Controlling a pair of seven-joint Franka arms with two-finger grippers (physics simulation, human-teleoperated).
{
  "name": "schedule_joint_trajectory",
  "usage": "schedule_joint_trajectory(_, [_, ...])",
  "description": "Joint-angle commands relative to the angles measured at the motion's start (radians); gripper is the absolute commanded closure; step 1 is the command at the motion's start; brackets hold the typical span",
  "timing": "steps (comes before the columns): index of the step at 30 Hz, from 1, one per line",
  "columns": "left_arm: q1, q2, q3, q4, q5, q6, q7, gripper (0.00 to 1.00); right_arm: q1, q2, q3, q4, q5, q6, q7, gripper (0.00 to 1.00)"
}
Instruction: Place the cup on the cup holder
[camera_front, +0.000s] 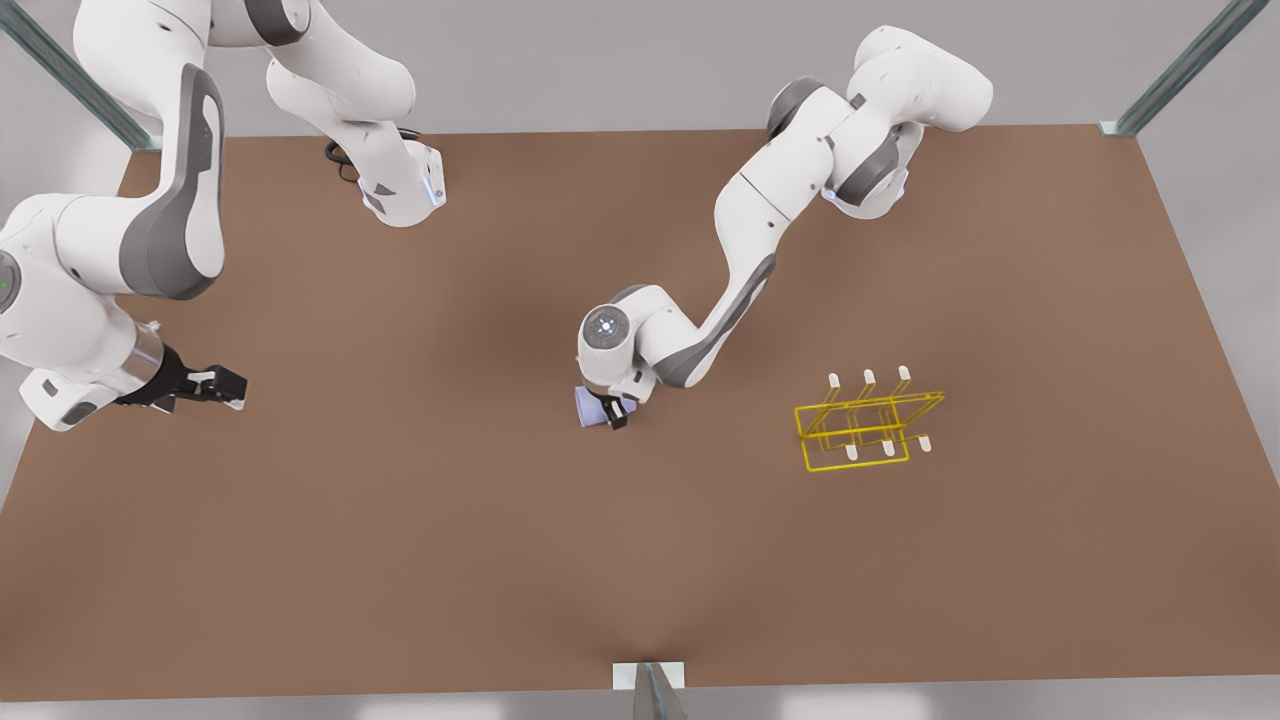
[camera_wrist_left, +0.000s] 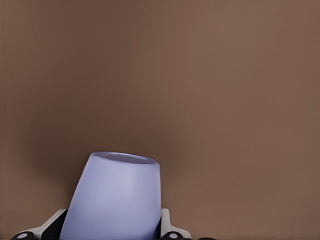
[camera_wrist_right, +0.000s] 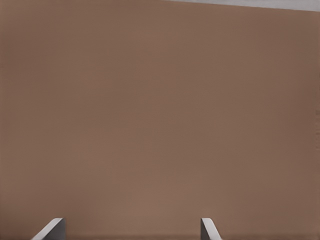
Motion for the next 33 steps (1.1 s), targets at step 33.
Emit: schedule_joint_trajectory(33, [0.004,-0.113,0.073,0.006,0.089,-0.302,0.225,0.16,-0.002,-0.006,-0.002,0.001,0.005,-0.003,-0.015,0.0])
